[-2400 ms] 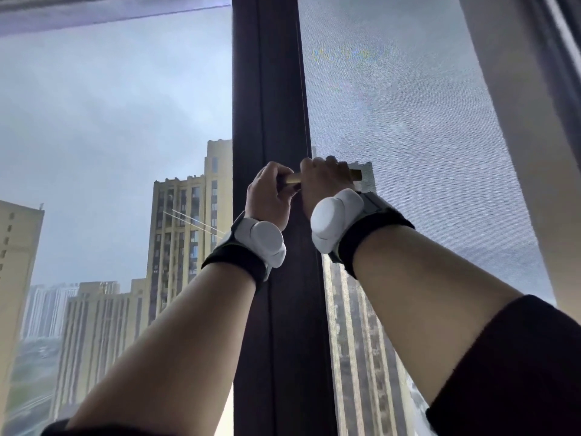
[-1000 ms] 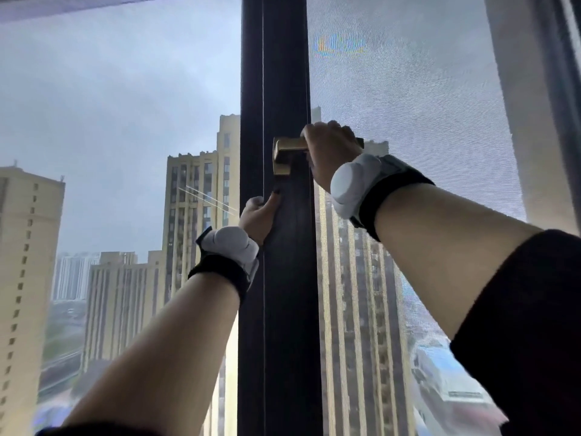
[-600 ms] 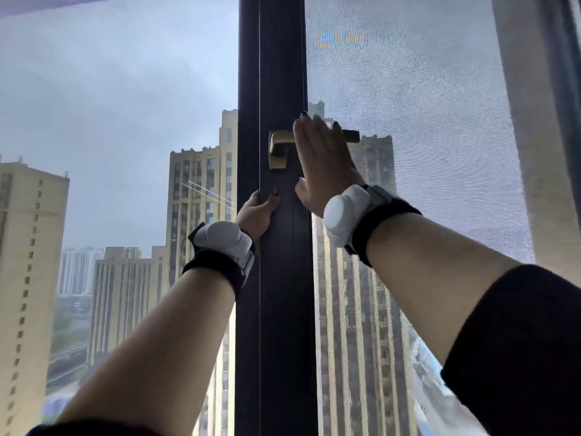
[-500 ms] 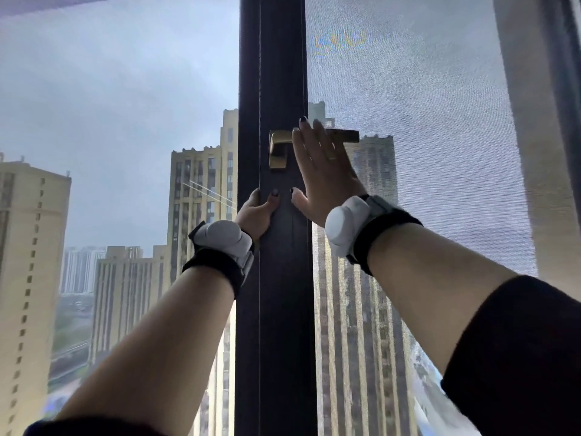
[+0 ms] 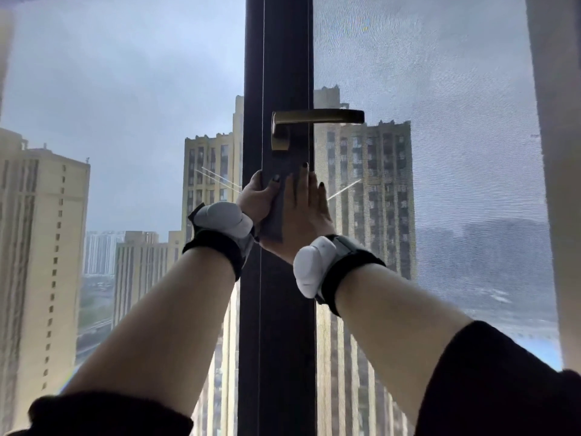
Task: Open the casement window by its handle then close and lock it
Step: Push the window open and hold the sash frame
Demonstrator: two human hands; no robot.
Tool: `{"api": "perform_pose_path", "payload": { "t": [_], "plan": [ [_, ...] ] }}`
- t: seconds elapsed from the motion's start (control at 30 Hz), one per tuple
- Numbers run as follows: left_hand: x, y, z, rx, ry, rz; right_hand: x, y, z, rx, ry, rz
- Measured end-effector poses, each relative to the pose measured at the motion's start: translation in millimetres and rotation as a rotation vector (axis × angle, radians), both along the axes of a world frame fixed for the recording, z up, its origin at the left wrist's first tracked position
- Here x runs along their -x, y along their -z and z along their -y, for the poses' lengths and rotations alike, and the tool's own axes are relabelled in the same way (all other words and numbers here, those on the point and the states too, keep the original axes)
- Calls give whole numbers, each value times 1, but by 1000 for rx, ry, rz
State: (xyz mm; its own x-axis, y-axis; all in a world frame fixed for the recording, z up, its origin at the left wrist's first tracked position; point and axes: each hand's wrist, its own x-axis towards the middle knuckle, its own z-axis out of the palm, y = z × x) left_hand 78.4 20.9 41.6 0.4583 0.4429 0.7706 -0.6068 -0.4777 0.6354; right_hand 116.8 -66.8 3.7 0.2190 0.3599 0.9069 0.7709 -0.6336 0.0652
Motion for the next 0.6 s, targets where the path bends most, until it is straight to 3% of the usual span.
{"api": "perform_pose_path", "payload": {
  "t": [0.13, 0.27, 0.6],
  "plan": [
    [3, -1, -2, -26, 15, -4, 1, 4, -9, -55, -54, -41],
    [8, -1, -5, -64, 40, -37, 4, 8, -6, 29, -125, -56],
    [18, -1, 6, -70, 90, -32, 28, 9, -2, 27, -11, -55]
  ]
}}
